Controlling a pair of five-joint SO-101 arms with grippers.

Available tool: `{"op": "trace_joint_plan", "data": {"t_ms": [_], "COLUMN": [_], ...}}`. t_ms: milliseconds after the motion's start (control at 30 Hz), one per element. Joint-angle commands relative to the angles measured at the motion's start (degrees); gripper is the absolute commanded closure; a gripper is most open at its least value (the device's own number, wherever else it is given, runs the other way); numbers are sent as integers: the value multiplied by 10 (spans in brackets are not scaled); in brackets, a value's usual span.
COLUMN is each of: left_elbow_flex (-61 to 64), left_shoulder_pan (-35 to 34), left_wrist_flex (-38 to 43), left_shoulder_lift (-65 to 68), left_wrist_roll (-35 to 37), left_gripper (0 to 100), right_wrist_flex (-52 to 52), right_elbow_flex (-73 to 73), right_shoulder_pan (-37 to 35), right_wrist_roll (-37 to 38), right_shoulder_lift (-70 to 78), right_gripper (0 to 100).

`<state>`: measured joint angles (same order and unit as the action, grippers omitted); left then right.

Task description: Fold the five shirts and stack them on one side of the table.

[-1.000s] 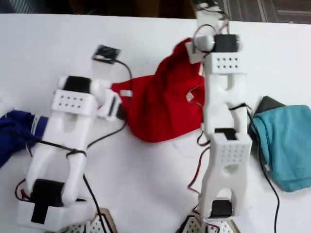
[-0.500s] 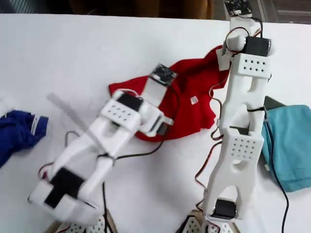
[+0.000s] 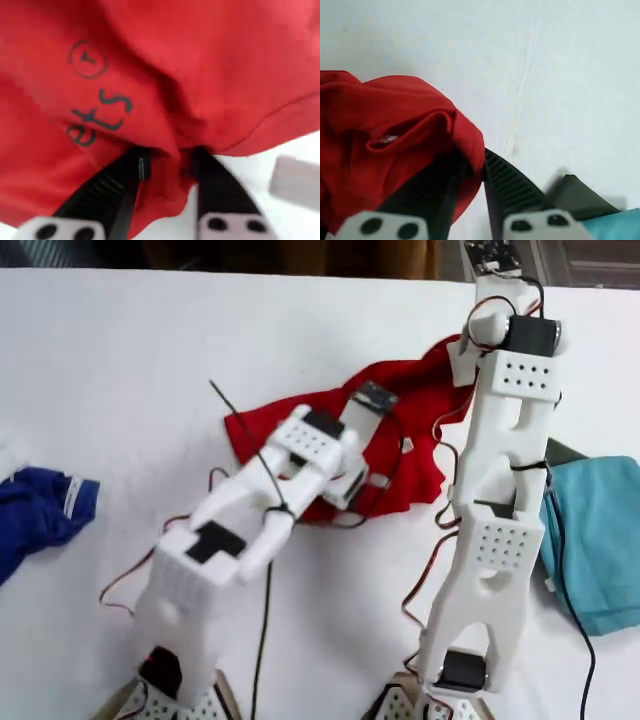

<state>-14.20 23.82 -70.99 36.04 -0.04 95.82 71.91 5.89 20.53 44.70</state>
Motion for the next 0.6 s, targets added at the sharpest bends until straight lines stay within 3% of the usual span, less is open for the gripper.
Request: {"op": "trace_joint_plan", "data": {"t_ms": [0, 100, 233, 567], "left_elbow_flex": [-91, -144, -198, -256], "left_shoulder_pan": [-40, -64, -105, -275], "left_wrist_flex": [-69, -113, -167, -203], "left_shoulder_lift": [35, 31, 11, -14], "left_wrist_roll": [42, 82, 76, -31], "left_gripper": [969, 975, 973, 973], "right_wrist_flex": [2, 2, 8, 39], "right_elbow_flex": [23, 23, 23, 23], "right_shoulder_pan": [4, 4, 4, 0], "right_wrist_roll": [4, 4, 4, 3], "right_shoulder_lift": [-7, -7, -7, -7], "right_gripper": [981, 981, 981, 981]}}
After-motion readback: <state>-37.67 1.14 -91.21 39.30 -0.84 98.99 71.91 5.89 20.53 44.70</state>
